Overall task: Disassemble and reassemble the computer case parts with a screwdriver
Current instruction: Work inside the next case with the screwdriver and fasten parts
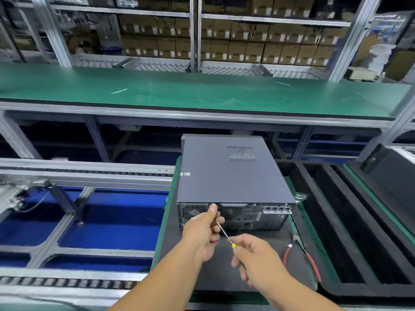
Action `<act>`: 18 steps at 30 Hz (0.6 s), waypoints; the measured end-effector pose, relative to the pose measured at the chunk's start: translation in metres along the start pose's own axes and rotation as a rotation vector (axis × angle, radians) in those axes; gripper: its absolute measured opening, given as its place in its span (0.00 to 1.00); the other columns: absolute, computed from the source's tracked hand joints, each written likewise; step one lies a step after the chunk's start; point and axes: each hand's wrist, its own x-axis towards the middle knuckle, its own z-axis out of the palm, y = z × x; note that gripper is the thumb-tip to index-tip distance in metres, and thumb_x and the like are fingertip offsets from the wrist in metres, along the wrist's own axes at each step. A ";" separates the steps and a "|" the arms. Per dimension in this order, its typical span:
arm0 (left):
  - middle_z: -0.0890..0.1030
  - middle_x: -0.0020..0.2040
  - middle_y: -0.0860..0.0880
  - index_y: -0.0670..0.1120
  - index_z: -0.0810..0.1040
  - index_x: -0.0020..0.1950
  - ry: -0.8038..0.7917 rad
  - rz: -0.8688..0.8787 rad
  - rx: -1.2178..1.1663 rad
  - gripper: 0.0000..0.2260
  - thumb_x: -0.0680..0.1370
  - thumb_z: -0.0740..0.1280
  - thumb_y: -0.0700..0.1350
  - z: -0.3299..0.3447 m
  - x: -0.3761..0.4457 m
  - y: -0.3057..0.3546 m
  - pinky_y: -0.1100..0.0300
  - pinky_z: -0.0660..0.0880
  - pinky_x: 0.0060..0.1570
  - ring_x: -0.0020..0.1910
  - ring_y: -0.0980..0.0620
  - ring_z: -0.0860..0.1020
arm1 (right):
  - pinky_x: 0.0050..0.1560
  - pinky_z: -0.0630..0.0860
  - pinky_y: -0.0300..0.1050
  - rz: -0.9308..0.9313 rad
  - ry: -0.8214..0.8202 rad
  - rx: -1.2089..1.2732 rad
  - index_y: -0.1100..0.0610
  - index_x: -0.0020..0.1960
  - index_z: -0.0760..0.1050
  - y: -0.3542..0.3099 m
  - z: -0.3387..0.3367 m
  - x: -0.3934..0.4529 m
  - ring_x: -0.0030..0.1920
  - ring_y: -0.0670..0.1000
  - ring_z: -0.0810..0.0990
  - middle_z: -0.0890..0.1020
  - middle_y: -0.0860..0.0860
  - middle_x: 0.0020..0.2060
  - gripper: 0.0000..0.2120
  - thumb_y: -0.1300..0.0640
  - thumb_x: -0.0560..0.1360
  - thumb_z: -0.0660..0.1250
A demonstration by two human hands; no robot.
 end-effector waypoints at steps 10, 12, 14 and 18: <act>0.83 0.35 0.45 0.41 0.81 0.48 0.049 0.019 -0.031 0.12 0.80 0.72 0.50 -0.008 0.005 -0.007 0.63 0.64 0.22 0.24 0.56 0.70 | 0.26 0.69 0.42 0.027 0.002 0.026 0.46 0.55 0.81 -0.005 0.021 0.005 0.28 0.50 0.74 0.84 0.51 0.34 0.11 0.59 0.83 0.62; 0.83 0.35 0.46 0.40 0.81 0.48 0.059 0.028 -0.042 0.12 0.80 0.72 0.50 -0.009 0.006 -0.008 0.63 0.65 0.22 0.24 0.56 0.69 | 0.27 0.71 0.43 0.037 0.008 0.051 0.47 0.54 0.82 -0.005 0.028 0.006 0.28 0.49 0.74 0.83 0.51 0.34 0.11 0.60 0.83 0.63; 0.83 0.35 0.46 0.41 0.81 0.48 0.078 0.035 -0.042 0.12 0.80 0.72 0.50 -0.008 0.008 -0.009 0.62 0.65 0.23 0.24 0.55 0.69 | 0.29 0.72 0.44 0.041 0.028 0.062 0.48 0.52 0.82 -0.005 0.037 0.007 0.28 0.49 0.75 0.82 0.50 0.33 0.10 0.61 0.82 0.64; 0.85 0.37 0.46 0.41 0.83 0.49 0.107 0.037 -0.007 0.12 0.82 0.70 0.50 -0.004 0.014 -0.005 0.62 0.66 0.24 0.24 0.56 0.69 | 0.30 0.75 0.44 0.057 0.077 0.084 0.50 0.51 0.81 -0.009 0.049 0.014 0.28 0.48 0.76 0.83 0.51 0.37 0.08 0.62 0.81 0.66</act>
